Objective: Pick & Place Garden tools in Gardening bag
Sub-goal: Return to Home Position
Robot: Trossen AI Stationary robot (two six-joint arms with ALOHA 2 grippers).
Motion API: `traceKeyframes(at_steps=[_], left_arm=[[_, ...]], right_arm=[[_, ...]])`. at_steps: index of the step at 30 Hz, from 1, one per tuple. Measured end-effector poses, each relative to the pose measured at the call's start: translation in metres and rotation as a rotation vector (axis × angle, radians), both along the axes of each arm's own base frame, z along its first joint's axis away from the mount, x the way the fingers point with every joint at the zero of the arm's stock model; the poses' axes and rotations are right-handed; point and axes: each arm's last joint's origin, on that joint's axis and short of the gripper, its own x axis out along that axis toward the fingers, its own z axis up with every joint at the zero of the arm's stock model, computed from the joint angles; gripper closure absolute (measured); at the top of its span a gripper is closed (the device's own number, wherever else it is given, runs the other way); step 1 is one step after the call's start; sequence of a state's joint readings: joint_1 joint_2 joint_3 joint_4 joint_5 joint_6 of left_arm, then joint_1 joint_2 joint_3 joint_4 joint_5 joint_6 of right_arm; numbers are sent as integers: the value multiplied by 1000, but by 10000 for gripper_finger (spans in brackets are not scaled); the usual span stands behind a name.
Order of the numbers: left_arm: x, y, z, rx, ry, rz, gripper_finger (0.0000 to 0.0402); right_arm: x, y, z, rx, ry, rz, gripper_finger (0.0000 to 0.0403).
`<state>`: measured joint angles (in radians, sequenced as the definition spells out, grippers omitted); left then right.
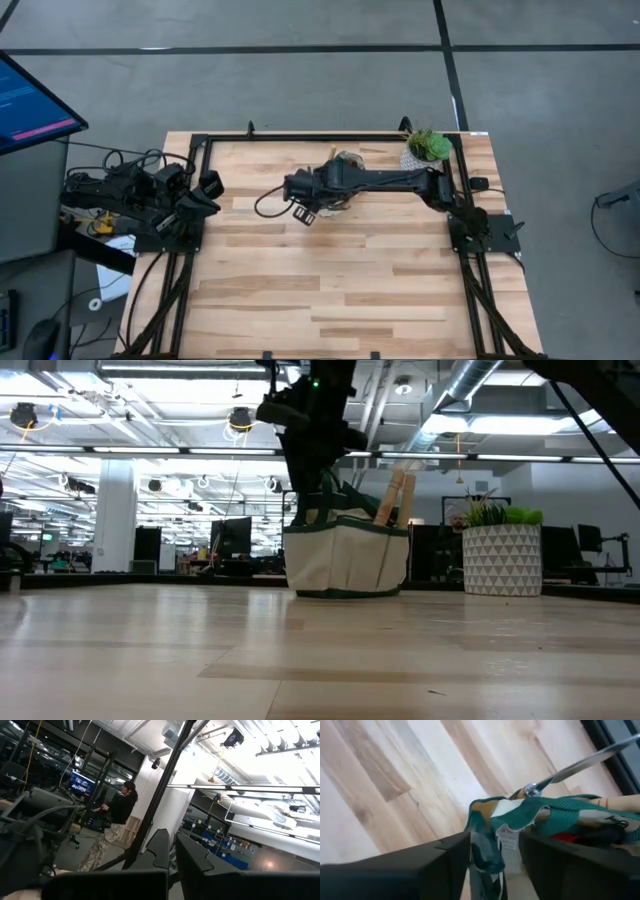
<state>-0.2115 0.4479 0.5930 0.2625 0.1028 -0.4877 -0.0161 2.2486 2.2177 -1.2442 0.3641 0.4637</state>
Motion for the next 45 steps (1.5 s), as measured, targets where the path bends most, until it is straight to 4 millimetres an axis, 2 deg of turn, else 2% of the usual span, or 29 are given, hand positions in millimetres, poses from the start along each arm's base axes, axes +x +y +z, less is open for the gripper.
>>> traceKeyframes(at_steps=[5,7,10,14,16,20,26,29,35,40,43,45], left_arm=[[0,0,0,0,0,0,400],[0,0,0,0,0,0,400],[0,0,0,1,0,1,400],[0,0,0,1,-1,1,400],[0,0,0,-1,-2,4,400],[-1,1,0,-12,-2,29,400],[0,4,0,-28,2,128,400],[0,5,0,-33,5,185,400],[1,8,0,-44,10,268,400],[1,9,-1,-59,28,316,400],[2,10,-2,-77,37,364,400],[2,11,-2,-80,43,398,400]], right_arm=[[1,-3,1,0,-14,-5,196],[-1,-3,8,6,-33,-3,176],[-1,-2,30,18,-109,2,152],[-6,5,58,-1,-205,25,144],[-16,9,75,-12,-235,38,143],[-45,23,124,-92,-339,122,143],[-107,43,187,-332,-401,192,143],[-145,41,211,-350,-410,215,143],[-227,31,247,-348,-438,213,146],[-302,21,266,-344,-531,187,159],[-343,15,265,-358,-604,158,167],[-364,12,257,-359,-650,146,171]])
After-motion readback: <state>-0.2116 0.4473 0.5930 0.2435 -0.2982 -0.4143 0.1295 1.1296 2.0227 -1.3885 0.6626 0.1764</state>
